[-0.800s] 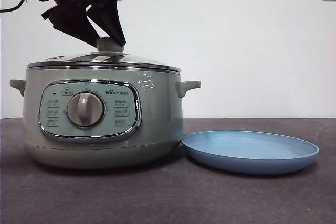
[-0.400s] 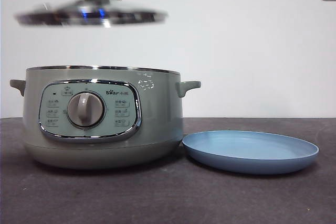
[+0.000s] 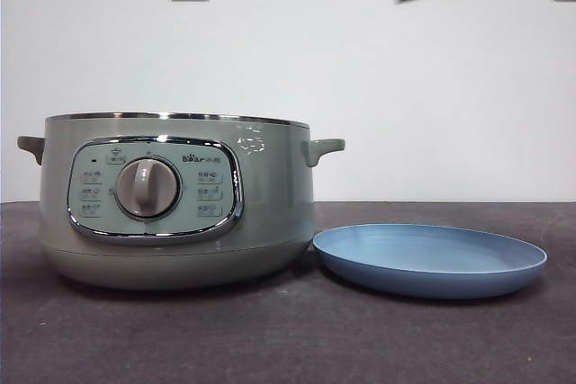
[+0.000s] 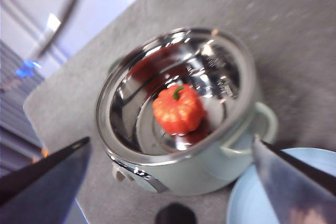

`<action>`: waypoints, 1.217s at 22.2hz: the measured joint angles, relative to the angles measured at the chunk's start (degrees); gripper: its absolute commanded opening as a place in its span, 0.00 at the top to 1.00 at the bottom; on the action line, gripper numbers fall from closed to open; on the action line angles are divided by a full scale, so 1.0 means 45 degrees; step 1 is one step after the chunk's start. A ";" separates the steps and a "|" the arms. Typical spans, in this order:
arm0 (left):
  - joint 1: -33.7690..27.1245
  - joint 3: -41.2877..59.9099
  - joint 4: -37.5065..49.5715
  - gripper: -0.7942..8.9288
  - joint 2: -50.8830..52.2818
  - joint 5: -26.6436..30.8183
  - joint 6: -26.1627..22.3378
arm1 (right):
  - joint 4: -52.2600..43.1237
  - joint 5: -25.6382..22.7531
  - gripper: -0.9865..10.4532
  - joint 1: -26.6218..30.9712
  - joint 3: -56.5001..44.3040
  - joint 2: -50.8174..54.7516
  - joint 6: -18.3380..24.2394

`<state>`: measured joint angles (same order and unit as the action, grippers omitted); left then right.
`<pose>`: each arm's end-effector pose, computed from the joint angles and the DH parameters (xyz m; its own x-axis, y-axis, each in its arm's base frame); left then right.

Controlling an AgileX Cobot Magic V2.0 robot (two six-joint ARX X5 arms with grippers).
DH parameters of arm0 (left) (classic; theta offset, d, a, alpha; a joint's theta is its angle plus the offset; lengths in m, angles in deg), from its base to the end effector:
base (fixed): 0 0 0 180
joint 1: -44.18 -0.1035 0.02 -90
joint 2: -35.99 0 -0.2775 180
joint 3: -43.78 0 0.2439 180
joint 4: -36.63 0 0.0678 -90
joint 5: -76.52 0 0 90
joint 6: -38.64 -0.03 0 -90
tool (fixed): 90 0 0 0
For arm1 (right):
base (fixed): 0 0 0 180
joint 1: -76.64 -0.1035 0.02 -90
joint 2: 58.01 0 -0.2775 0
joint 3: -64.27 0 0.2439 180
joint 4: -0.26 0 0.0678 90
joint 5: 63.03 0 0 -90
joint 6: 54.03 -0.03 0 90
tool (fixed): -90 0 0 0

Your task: Take the pumpkin out from the steamer,put the pumpkin in the blue plate,close the lid

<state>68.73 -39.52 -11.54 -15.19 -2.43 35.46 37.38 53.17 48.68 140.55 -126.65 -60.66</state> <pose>0.1352 -0.0555 0.4225 0.9376 -0.2176 -0.2714 0.2538 0.9614 0.1062 0.2085 0.1257 0.3478 0.4829 0.7562 -0.4416 -0.7049 0.6349 0.3163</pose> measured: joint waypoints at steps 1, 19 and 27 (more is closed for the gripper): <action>0.0000 0.0000 -0.0175 0.93 0.0267 0.0321 -0.0073 | 0.0049 -0.0209 0.42 -0.0379 0.0301 -0.0481 0.0078; 0.0000 0.0000 -0.1506 0.93 0.2176 0.2171 -0.0403 | 0.3944 -0.4532 0.42 -0.4095 0.8995 -1.0117 0.3070; 0.0000 0.0000 -0.1506 0.93 0.2089 0.2166 -0.0398 | 0.3381 -0.4541 0.54 -0.4114 0.8995 -1.1681 0.3279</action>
<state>68.73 -39.52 -18.32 -5.79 7.32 33.67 52.59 32.73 30.16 181.03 -179.22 -45.91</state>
